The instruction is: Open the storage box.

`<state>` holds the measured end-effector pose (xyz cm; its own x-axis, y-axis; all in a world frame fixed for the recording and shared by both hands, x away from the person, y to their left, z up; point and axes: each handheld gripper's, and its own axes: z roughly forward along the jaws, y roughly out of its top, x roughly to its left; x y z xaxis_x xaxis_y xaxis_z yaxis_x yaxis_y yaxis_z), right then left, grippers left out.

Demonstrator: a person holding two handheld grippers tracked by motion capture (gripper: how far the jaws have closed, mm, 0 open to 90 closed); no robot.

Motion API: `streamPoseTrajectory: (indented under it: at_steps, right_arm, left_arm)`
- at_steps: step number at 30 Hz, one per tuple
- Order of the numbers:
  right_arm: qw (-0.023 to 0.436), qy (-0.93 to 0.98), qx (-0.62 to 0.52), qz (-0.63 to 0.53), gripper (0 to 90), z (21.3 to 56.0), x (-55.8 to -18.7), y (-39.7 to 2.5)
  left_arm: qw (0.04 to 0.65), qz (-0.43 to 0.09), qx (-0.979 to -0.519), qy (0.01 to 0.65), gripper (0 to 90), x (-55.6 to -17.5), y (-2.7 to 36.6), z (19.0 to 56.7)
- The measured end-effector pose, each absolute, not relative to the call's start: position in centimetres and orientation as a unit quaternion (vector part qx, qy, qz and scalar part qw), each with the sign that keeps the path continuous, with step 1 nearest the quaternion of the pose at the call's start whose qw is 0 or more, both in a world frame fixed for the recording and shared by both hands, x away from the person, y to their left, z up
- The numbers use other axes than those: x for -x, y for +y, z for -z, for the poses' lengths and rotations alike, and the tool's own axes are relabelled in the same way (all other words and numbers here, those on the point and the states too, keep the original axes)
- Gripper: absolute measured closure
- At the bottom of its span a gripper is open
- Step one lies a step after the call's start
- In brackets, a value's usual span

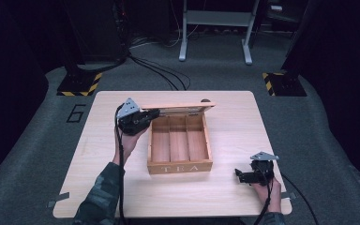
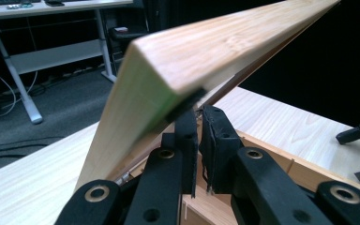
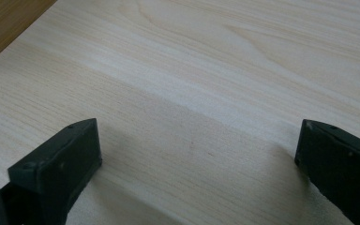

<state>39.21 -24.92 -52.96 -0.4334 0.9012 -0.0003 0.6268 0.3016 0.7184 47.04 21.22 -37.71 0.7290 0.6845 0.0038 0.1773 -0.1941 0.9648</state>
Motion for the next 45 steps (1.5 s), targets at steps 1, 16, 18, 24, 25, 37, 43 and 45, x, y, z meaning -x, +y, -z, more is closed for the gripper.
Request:
streamPoseTrajectory:
  at_steps: [1, 16, 18, 24, 25, 37, 43, 45]
  right_arm:
    - [0.208, 0.780, -0.490, -0.330, 0.0, 53.0, -39.2, -24.9]
    - [0.208, 0.780, -0.490, -0.330, 0.0, 53.0, -39.2, -24.9]
    - [0.208, 0.780, -0.490, -0.330, 0.0, 53.0, -39.2, -24.9]
    - [0.208, 0.780, -0.490, -0.329, 0.0, 53.0, -39.2, -24.9]
    - [0.208, 0.780, -0.490, -0.330, 0.0, 53.0, -39.2, -24.9]
    - [0.208, 0.779, -0.491, -0.330, 0.0, 53.0, -39.2, -24.9]
    - [0.208, 0.779, -0.491, -0.330, 0.0, 53.0, -39.2, -24.9]
    - [0.208, 0.779, -0.491, -0.330, 0.0, 53.0, -39.2, -24.9]
  left_arm:
    - [0.564, -0.227, -0.739, 0.291, 84.3, -47.2, 21.2, 37.6]
    - [0.559, -0.236, -0.737, 0.298, 84.3, -48.9, 21.7, 36.5]
    - [0.562, -0.233, -0.735, 0.300, 84.2, -49.0, 21.7, 36.4]
    - [0.558, -0.236, -0.737, 0.299, 84.4, -49.2, 21.7, 36.3]
    - [0.557, -0.237, -0.737, 0.300, 84.4, -49.3, 21.7, 36.3]
    - [0.556, -0.239, -0.736, 0.305, 84.5, -50.0, 21.7, 35.9]
    - [0.556, -0.236, -0.735, 0.306, 84.6, -50.1, 21.7, 35.9]
    - [0.555, -0.234, -0.737, 0.306, 84.5, -50.1, 21.7, 35.9]
